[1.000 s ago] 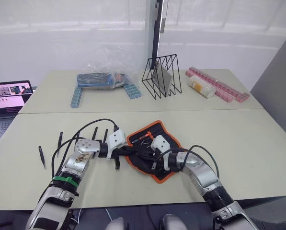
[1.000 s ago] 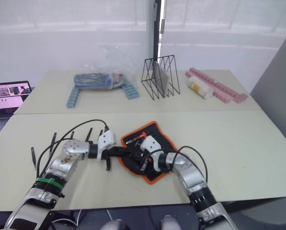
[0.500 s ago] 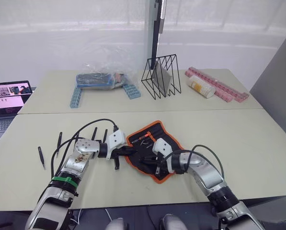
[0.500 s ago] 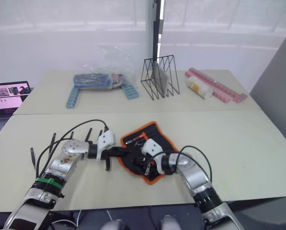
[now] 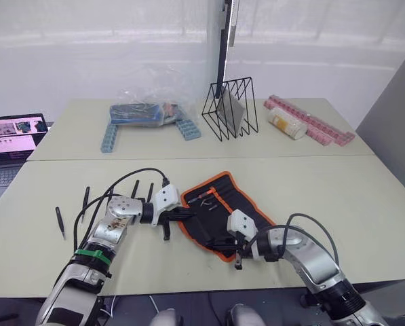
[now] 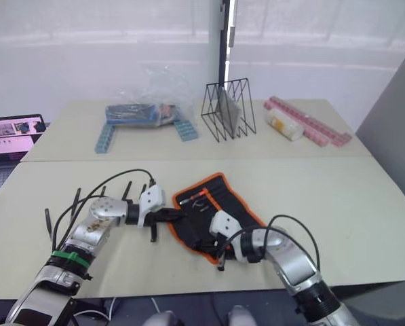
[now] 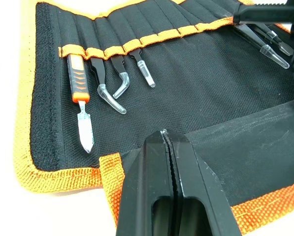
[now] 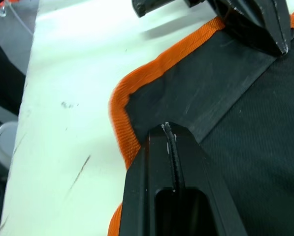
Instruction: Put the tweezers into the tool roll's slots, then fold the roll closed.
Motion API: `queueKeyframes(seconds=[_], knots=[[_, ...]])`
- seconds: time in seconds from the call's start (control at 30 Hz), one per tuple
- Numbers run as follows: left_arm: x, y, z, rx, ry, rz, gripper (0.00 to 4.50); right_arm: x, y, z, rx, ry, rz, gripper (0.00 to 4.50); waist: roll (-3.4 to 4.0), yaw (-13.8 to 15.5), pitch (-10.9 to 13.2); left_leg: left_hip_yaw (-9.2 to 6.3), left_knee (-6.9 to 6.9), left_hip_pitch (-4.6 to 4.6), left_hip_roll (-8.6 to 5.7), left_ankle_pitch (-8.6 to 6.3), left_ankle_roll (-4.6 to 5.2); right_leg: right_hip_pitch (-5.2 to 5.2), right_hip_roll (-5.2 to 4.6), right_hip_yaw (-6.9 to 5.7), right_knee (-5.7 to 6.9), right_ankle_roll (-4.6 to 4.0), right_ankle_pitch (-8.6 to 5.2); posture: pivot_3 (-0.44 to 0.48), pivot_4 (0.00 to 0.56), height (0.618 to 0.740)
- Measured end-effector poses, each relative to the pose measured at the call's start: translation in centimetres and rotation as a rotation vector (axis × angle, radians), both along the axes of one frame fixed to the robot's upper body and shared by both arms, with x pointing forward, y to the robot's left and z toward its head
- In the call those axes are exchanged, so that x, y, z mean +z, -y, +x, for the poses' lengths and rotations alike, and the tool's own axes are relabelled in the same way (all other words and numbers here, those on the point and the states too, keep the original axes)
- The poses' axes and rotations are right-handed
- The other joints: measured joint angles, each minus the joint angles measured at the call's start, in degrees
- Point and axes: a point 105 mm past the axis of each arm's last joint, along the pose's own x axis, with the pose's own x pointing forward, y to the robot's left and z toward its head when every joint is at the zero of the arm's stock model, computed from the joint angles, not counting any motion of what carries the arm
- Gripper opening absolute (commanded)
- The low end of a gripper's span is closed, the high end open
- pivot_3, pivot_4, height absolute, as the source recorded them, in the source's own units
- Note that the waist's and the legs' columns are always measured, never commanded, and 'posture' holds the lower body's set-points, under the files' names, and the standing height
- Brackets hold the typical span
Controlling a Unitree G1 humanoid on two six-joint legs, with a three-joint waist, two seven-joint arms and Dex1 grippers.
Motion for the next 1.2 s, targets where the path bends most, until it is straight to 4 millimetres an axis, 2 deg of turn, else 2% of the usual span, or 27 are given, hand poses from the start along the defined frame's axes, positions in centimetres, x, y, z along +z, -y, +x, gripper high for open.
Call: queueKeyframes(seconds=[0.37, 0.57, 0.8, 1.0, 1.2], knots=[[0.0, 0.0, 0.1, -0.003, 0.006, 0.001, 0.04, 0.0, 0.4, -0.9, 0.018, -0.012, -0.019, 0.00, -0.01, 0.04, -0.01, 0.00, 0.01, 0.00, 0.03, 0.00, 0.00, 0.02, 0.01, 0.00, 0.01, -0.01, -0.01, 0.000, 0.150, 0.724], [0.0, -0.1, 0.1, -0.003, 0.008, 0.001, 0.04, 0.6, 0.4, -0.3, -0.008, -0.016, 0.023, 0.00, -0.03, 0.05, 0.01, 0.00, 0.01, -0.02, 0.03, 0.00, 0.00, 0.00, 0.01, 0.00, 0.01, -0.01, -0.01, 0.000, 0.150, 0.724], [0.1, -0.1, 0.2, -0.004, 0.009, 0.003, 0.04, 2.3, -0.7, 0.6, -0.023, -0.025, 0.123, 0.00, 0.00, 0.04, 0.05, 0.00, 0.01, -0.05, 0.06, 0.00, 0.00, -0.05, 0.01, 0.01, 0.03, -0.02, -0.01, 0.000, 0.150, 0.724], [0.1, -0.2, 0.2, -0.004, 0.010, 0.004, 0.04, 1.4, -2.0, 0.2, 0.002, -0.052, 0.113, 0.00, 0.01, 0.00, 0.05, 0.00, 0.01, -0.07, 0.07, 0.00, 0.00, -0.08, 0.01, 0.01, 0.04, -0.03, -0.01, 0.000, 0.150, 0.724], [0.1, -0.2, 0.2, -0.003, 0.010, 0.004, 0.04, 0.1, -1.8, -0.6, 0.050, -0.049, 0.037, 0.00, 0.01, 0.00, 0.05, 0.00, 0.01, -0.07, 0.07, 0.00, 0.00, -0.08, 0.02, 0.00, 0.03, -0.03, -0.01, 0.000, 0.150, 0.724]])
